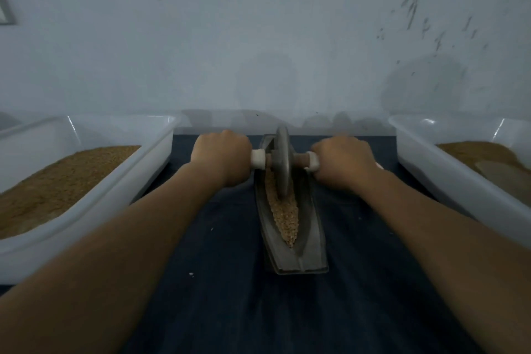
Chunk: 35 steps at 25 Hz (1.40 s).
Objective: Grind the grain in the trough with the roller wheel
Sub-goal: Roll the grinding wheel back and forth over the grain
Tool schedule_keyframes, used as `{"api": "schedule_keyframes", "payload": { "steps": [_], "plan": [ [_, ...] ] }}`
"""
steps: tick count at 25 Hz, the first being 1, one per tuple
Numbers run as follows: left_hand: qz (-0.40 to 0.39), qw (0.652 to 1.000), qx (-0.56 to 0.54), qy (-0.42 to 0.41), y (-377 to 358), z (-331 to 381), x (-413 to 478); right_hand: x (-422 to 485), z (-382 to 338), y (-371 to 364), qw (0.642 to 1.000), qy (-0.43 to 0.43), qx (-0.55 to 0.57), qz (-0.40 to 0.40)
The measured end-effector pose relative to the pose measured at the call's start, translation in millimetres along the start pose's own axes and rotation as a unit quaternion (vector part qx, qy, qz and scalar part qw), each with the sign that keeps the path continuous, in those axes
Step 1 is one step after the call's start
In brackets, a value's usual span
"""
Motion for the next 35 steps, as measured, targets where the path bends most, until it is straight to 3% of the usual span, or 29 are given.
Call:
{"api": "schedule_keyframes", "payload": {
  "steps": [2,4,6,10,12,15,16,18,20,26,29,30,33,35],
  "plan": [
    [0.059,0.996,0.048,-0.052,1.1,-0.2,-18.6,-26.8,5.7,-7.0,0.999,0.000,0.013,0.034],
    [0.137,0.979,0.075,-0.133,-2.0,-2.8,-51.2,-63.5,7.5,-11.9,0.990,0.014,-0.025,0.141],
    [0.174,0.971,0.065,-0.153,2.5,-6.3,-63.8,-77.5,10.9,-7.9,0.977,0.019,-0.030,0.209],
    [0.108,0.992,0.043,-0.050,-9.0,-2.6,-30.4,-35.5,3.4,-3.7,0.997,0.007,-0.015,0.072],
    [0.083,0.997,0.003,0.003,-14.3,-0.1,-14.9,-10.0,-2.0,5.8,0.998,0.005,-0.022,0.050],
    [0.113,0.994,-0.001,-0.007,-16.6,-4.5,-31.5,-12.7,1.9,13.6,0.999,0.030,-0.026,0.027],
    [0.144,0.988,0.008,-0.046,-17.0,-7.0,-44.3,-25.3,5.5,11.1,0.998,0.043,-0.030,0.037],
    [0.197,0.973,0.035,-0.116,-8.8,-8.6,-70.3,-60.3,9.5,9.0,0.986,0.054,-0.065,0.142],
    [0.222,0.966,0.032,-0.129,-5.7,-10.3,-74.1,-74.3,14.2,14.3,0.971,0.036,-0.094,0.219],
    [0.108,0.993,-0.025,0.028,-22.0,-3.3,-19.6,-8.7,-6.2,17.2,0.995,0.012,-0.065,0.069],
    [0.112,0.993,-0.026,0.012,-19.1,-4.5,-29.9,-15.7,-0.4,18.5,0.998,0.028,-0.043,0.044],
    [0.127,0.992,-0.018,-0.013,-18.8,-5.9,-41.3,-27.7,4.0,14.7,0.997,0.035,-0.043,0.050],
    [0.179,0.978,0.011,-0.107,-10.5,-11.5,-77.5,-66.7,7.0,14.9,0.977,0.042,-0.097,0.187],
    [0.185,0.977,0.018,-0.104,-9.1,-10.2,-77.6,-67.3,8.7,15.0,0.970,0.034,-0.105,0.217]
  ]
}}
Point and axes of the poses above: each hand's wrist, its own x-axis towards the middle knuckle, its own y-axis out of the back of the hand, z = x × y, the point moved 1 cm from there along x, towards the middle knuckle, and after that the axes turned 14 degrees about -x, right-handed, at the moved point
